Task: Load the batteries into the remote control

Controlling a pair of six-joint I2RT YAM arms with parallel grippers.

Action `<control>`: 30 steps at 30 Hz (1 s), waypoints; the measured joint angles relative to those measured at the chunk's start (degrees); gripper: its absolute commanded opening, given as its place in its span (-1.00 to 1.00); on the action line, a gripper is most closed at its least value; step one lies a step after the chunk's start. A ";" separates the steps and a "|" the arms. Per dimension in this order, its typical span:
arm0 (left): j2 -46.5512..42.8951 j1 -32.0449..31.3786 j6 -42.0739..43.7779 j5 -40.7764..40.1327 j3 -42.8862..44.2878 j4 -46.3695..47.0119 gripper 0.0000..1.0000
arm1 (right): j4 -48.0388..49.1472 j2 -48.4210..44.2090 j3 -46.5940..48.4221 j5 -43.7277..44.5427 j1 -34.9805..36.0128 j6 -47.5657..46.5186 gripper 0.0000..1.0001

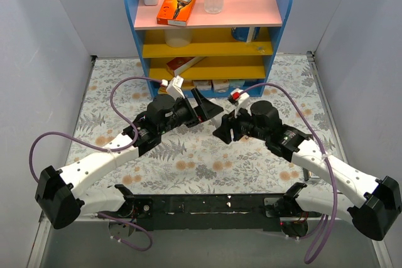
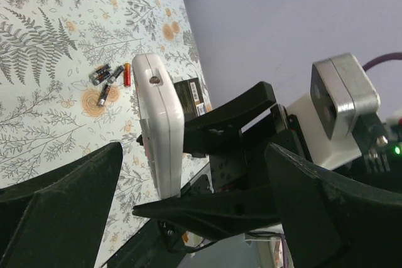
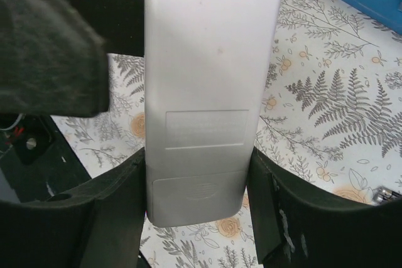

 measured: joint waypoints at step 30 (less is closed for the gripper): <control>6.36 -0.55 -1.90 -8.41 1.90 -3.91 -1.00 | -3.43 5.01 3.39 14.45 8.02 -3.61 0.11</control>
